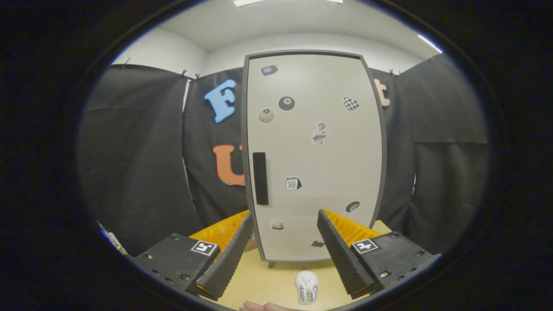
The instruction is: Open the shoe cabinet door, grab the shoes and put them into the shoe cabinet, then close the shoe cabinet door.
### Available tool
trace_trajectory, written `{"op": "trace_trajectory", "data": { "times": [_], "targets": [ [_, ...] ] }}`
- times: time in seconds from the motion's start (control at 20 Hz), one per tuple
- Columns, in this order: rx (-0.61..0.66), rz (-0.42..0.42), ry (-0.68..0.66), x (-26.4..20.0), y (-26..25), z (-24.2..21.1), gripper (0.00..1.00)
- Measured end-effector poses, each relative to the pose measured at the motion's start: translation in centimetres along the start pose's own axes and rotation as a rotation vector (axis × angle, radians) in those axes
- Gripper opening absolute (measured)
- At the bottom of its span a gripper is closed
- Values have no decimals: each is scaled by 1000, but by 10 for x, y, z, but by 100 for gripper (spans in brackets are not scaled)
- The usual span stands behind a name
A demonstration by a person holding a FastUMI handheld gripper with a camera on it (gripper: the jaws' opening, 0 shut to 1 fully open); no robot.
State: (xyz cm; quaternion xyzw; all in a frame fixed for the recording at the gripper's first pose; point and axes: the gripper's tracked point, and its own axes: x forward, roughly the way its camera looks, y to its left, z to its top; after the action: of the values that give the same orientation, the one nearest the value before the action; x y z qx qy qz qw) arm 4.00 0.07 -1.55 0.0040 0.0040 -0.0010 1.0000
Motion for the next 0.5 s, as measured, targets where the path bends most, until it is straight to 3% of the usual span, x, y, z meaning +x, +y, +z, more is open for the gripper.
{"op": "trace_trajectory", "data": {
  "times": [0.5],
  "targets": [
    [-57,112,-71,121,49,15,98]
  ]
}}
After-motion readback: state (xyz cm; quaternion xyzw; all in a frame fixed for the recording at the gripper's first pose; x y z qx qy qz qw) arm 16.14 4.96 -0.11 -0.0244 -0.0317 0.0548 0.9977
